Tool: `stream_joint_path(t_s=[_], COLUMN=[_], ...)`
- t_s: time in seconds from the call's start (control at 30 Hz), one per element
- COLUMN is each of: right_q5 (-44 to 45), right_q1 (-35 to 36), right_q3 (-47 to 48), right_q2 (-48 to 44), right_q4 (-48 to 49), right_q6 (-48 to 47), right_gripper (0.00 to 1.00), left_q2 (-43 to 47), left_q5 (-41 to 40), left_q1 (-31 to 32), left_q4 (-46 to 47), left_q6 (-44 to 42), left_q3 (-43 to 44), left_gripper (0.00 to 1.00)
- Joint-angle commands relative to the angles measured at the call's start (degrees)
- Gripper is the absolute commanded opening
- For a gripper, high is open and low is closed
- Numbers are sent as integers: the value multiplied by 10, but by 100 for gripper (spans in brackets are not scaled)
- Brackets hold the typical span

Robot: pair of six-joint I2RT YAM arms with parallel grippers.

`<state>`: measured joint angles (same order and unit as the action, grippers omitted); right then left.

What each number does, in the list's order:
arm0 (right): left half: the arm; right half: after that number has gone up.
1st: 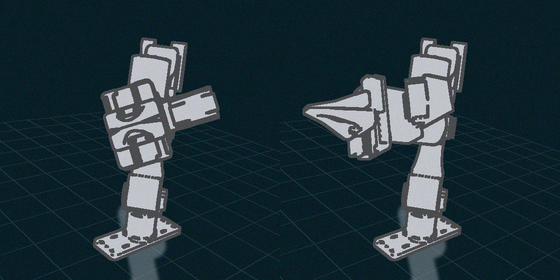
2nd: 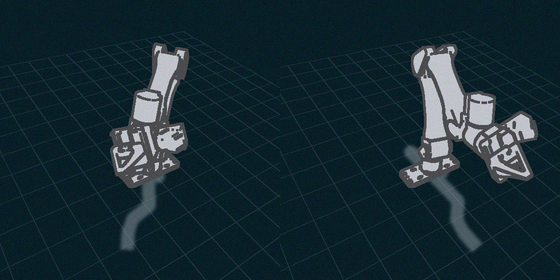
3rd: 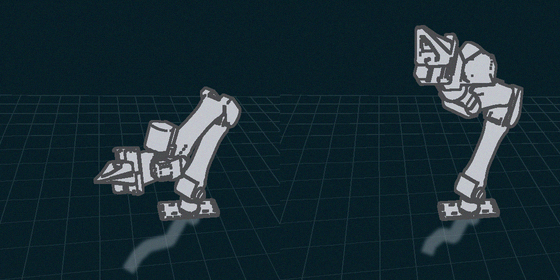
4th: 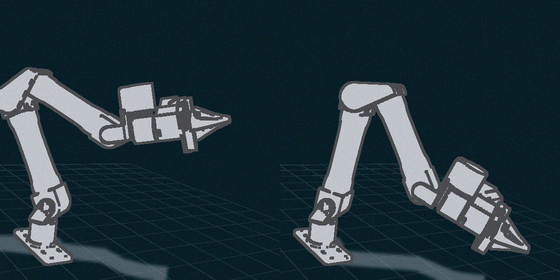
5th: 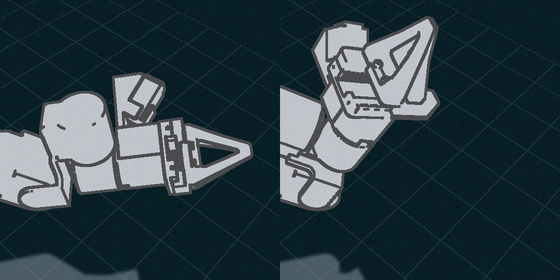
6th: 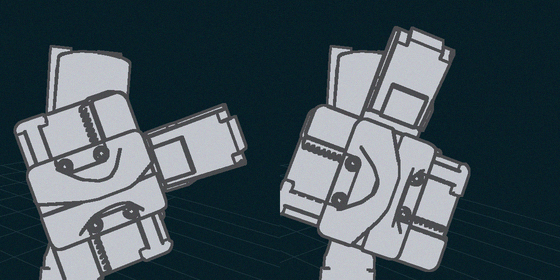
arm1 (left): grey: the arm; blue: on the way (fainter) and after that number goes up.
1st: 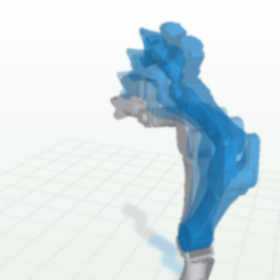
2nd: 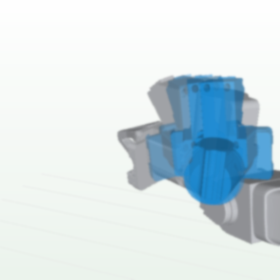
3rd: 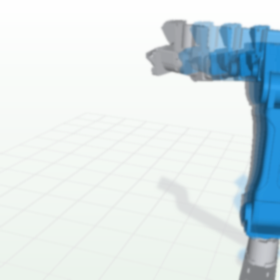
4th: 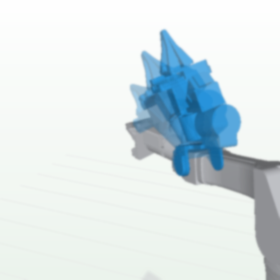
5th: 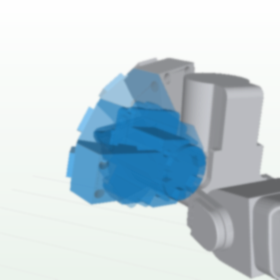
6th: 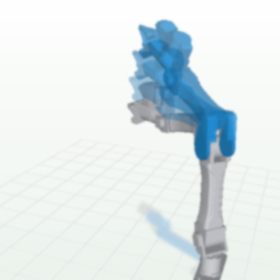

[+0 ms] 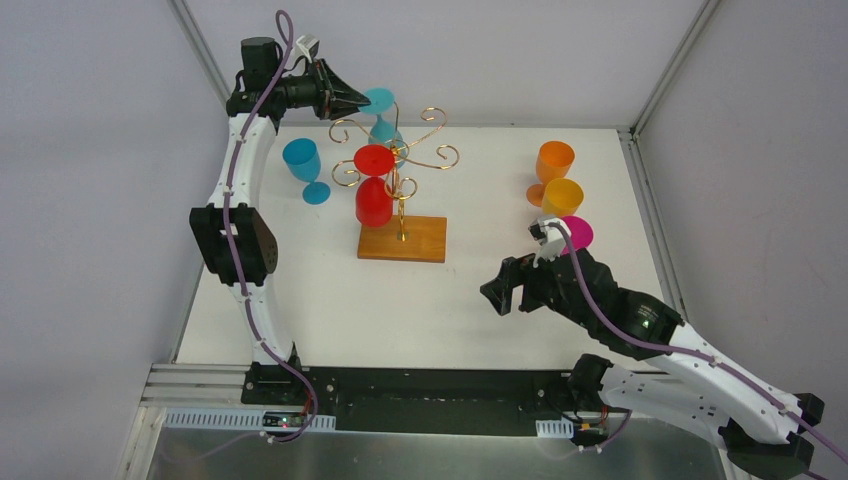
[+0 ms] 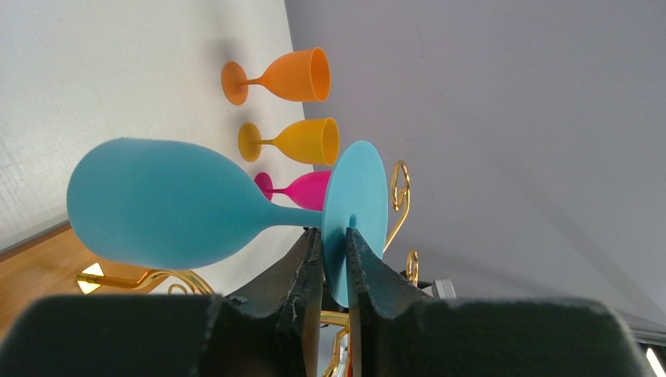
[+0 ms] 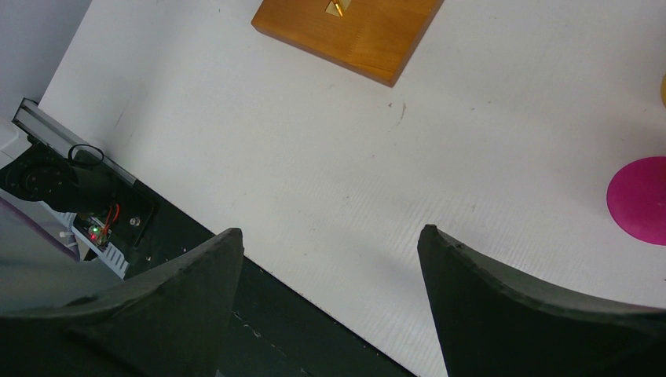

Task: Take the wine glass off the wine glass rack
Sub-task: Pick up the wine glass from the wine rack.

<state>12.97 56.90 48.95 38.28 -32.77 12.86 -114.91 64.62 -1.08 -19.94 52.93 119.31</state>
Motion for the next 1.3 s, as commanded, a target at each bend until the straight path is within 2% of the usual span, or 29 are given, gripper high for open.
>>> stream_joint_path(t_s=[0.0,0.13,1.27], right_q5=[-4,-5,-12], right_q1=[-2,-2,-1], right_q3=[7,7,4], right_q2=[2,2,7], right_q4=[23,24,37], right_q6=[3,3,8], right_gripper=[85,85,85], left_q2=[18,22,42], left_q5=[22,19,7], left_q1=[3,3,6], left_q4=[12,12,10], left_q6=[-13,-14,12], left_q3=[14,15,86], left_gripper=[11,0,0])
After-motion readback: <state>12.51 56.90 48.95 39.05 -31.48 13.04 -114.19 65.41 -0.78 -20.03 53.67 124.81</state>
